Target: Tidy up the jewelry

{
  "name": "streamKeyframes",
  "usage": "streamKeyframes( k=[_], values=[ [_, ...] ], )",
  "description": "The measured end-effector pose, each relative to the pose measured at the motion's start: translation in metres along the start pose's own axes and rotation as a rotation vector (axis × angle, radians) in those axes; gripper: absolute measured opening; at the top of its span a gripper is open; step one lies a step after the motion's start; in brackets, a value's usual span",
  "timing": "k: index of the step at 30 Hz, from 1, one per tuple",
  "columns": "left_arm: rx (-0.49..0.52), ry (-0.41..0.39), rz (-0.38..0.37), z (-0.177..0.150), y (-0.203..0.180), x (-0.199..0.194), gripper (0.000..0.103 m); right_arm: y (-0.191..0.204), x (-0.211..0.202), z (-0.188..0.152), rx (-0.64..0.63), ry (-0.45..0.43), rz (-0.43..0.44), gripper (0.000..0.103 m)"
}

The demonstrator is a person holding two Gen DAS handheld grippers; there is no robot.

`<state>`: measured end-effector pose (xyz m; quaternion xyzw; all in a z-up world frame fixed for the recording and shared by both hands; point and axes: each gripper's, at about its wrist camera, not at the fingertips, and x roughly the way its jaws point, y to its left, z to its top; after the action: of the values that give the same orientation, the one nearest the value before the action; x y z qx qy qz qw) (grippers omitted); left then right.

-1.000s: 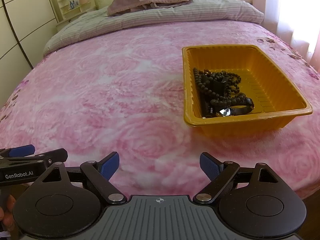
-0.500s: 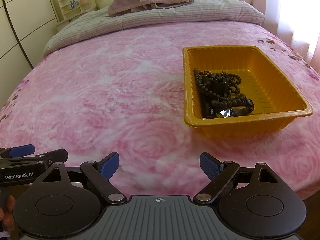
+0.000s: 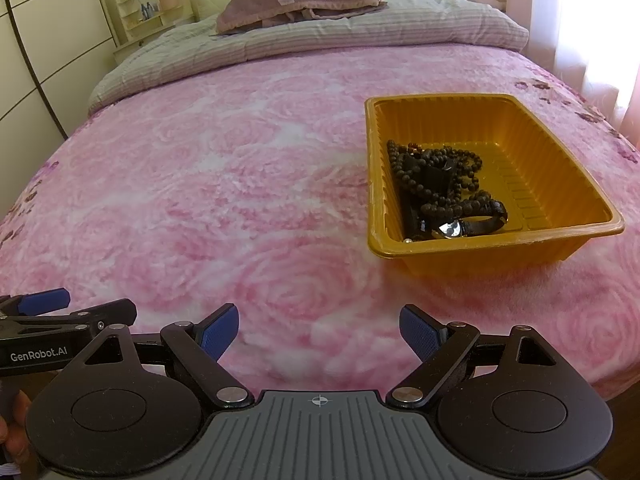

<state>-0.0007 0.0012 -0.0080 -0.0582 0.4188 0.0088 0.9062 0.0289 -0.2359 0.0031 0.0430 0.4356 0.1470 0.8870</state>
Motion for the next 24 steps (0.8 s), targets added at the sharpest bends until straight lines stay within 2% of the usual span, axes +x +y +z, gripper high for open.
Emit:
streamKeyframes(
  k=[24],
  values=[
    [0.003,-0.001,-0.003,0.0014,-0.0006,-0.0005,0.103,0.0007,-0.0001,0.0005,0.000,-0.001,0.000,0.087]
  ],
)
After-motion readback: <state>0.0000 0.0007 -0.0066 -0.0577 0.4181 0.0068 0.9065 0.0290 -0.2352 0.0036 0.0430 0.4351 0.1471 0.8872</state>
